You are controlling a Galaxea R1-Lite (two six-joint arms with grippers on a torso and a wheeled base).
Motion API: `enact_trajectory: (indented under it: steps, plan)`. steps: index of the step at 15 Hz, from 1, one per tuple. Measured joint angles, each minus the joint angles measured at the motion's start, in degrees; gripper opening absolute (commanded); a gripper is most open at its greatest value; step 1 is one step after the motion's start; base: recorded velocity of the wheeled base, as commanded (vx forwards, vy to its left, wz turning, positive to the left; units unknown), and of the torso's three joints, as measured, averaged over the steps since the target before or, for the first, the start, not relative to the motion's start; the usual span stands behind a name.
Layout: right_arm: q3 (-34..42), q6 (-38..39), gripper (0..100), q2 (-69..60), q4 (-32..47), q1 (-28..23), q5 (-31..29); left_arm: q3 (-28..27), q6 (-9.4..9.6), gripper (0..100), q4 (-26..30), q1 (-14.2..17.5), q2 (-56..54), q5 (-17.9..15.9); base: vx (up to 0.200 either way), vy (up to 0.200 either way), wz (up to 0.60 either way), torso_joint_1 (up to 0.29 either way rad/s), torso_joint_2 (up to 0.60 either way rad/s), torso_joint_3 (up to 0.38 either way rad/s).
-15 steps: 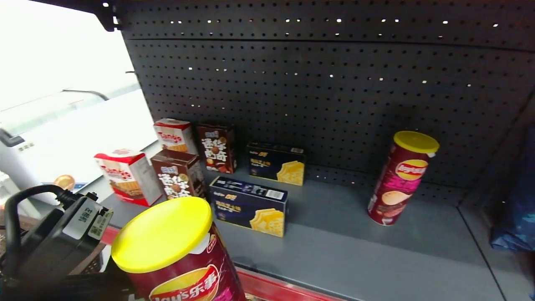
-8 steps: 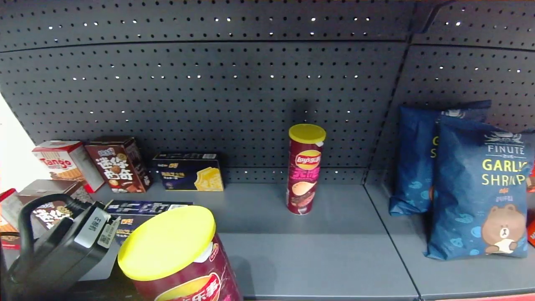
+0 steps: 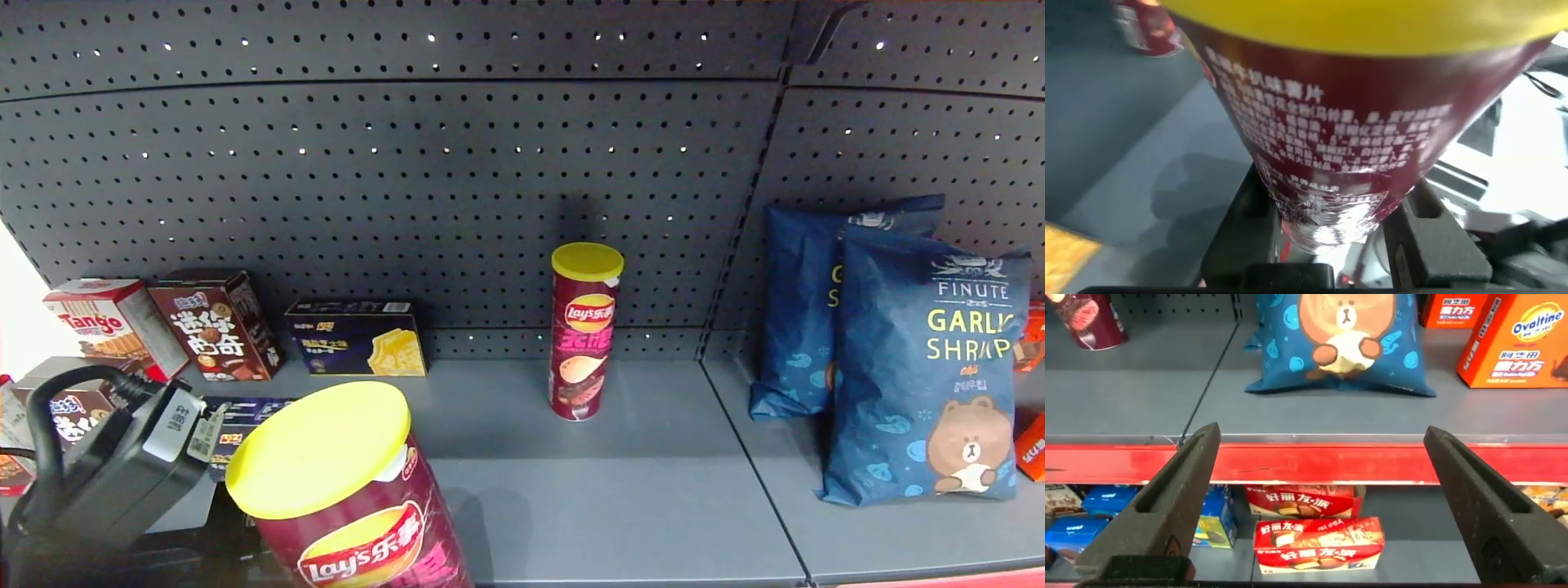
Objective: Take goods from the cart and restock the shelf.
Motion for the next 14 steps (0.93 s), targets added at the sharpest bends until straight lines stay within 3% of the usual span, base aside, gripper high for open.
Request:
enact_trajectory:
  steps: [4,7,9,11,14]
  plan:
    - [-0.11,-0.98,100,1.12,0.18,0.52,0.82,1.1,0.13,0,0.48,0.0,0.02,0.94,0.0,0.0,0.0,0.0,0.0,0.0]
    - [-0.63,2.51,100,5.29,0.29,1.22,-1.5,2.45,0.13,0,0.23,-0.32,0.16,2.17,0.0,0.0,0.0,0.0,0.0,0.0]
    - [-6.47,5.34,100,9.64,0.76,1.66,-0.61,2.82,0.24,0,0.0,-0.59,0.96,2.04,0.0,0.0,0.0,0.0,0.0,0.0]
    - [-16.23,-1.17,100,15.87,1.51,4.13,2.22,2.51,1.04,0,-0.13,-0.78,2.21,2.08,0.0,0.0,0.0,0.0,0.0,0.0]
    - [-24.48,-7.33,100,26.21,2.34,9.95,6.05,1.63,1.15,0,-0.22,-0.23,3.5,2.28,0.0,0.0,0.0,0.0,0.0,0.0]
